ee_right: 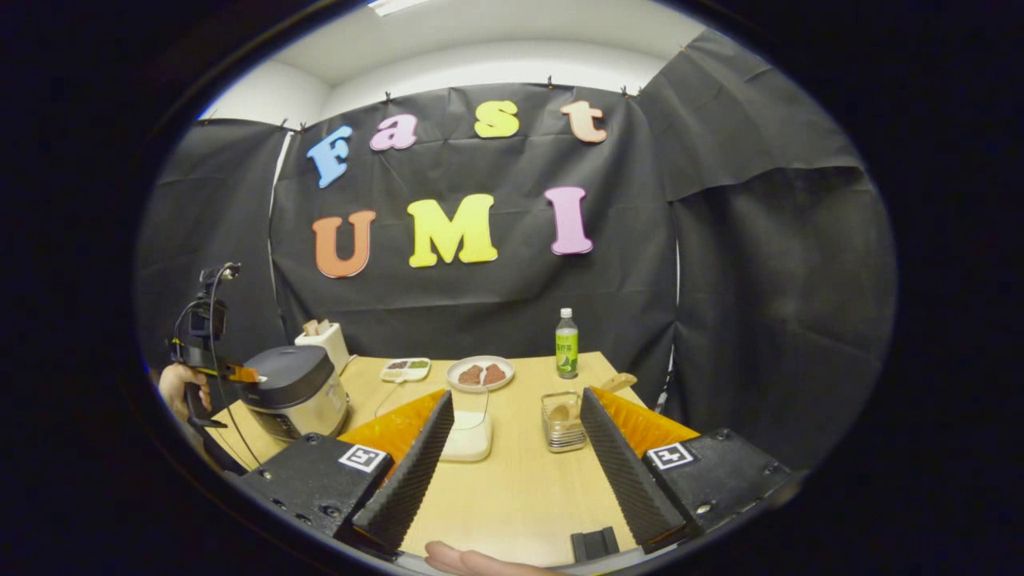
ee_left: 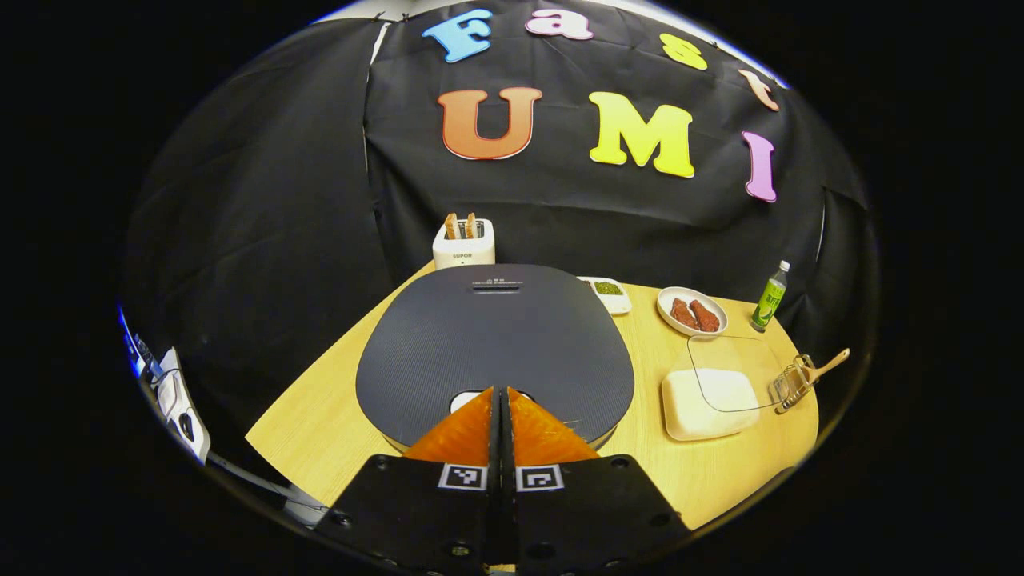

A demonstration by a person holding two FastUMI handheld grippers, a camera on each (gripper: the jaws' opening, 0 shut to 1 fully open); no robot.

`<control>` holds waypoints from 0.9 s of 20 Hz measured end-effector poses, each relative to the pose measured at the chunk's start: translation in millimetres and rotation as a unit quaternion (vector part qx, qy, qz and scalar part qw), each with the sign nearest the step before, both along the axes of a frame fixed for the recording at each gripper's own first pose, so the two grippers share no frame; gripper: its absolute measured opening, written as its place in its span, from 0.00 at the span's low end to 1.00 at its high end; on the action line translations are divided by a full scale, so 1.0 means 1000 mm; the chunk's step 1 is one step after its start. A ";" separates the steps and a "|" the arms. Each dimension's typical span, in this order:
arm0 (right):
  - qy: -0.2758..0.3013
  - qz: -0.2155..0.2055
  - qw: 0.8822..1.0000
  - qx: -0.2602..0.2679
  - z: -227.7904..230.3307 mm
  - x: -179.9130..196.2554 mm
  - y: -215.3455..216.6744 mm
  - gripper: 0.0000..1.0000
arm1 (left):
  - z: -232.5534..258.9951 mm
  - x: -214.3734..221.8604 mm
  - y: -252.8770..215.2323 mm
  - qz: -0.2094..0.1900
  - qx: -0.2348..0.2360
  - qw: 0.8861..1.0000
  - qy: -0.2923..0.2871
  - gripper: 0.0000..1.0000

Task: Close the left gripper, press the button to open the rice cooker; take a wooden spoon from the chopstick holder with the right hand, scoop a spoonful of rice and pour it into the rice cooker, then put the wooden spoon back into the chopstick holder.

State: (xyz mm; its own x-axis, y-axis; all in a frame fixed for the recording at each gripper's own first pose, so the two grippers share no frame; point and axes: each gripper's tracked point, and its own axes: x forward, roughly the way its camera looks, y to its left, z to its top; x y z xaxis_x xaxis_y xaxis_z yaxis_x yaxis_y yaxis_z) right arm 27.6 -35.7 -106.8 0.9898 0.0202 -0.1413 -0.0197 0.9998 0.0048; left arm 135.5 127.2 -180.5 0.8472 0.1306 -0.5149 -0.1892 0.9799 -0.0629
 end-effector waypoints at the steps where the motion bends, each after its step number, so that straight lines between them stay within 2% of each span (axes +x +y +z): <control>1: 0.000 -0.002 1.000 0.001 0.000 0.000 -0.002 1.00 | 0.005 0.002 0.000 -0.003 0.004 1.000 -0.015 0.00; 3: 0.003 -0.010 1.000 0.002 -0.004 0.002 -0.009 1.00 | 0.023 0.002 -0.004 -0.008 0.005 0.999 -0.053 0.00; 4: 0.004 -0.012 1.000 0.001 -0.006 0.003 -0.011 1.00 | 0.037 0.001 -0.008 -0.015 0.009 0.997 -0.078 0.07; 5: 0.008 -0.014 1.000 0.001 -0.009 0.004 -0.012 1.00 | 0.048 0.003 -0.011 -0.019 0.014 0.995 -0.098 0.19; 7: 0.012 -0.015 1.000 0.003 -0.012 0.006 -0.013 1.00 | 0.079 -0.003 -0.020 -0.026 0.032 0.989 -0.140 0.56; 9: 0.012 -0.014 1.000 0.006 -0.015 0.007 -0.015 1.00 | 0.096 -0.011 -0.016 -0.006 0.064 0.985 -0.160 0.92; 10: 0.011 -0.014 1.000 0.006 -0.018 0.007 -0.016 1.00 | 0.100 -0.017 -0.017 -0.002 0.068 0.985 -0.157 0.96; 15: 0.015 -0.028 0.999 0.004 -0.036 0.013 -0.033 0.99 | 0.106 -0.051 -0.047 -0.019 0.050 0.983 -0.176 0.95; 18: 0.015 -0.033 0.999 -0.004 -0.051 0.019 -0.045 0.99 | 0.106 -0.068 -0.053 -0.021 0.044 0.978 -0.204 0.95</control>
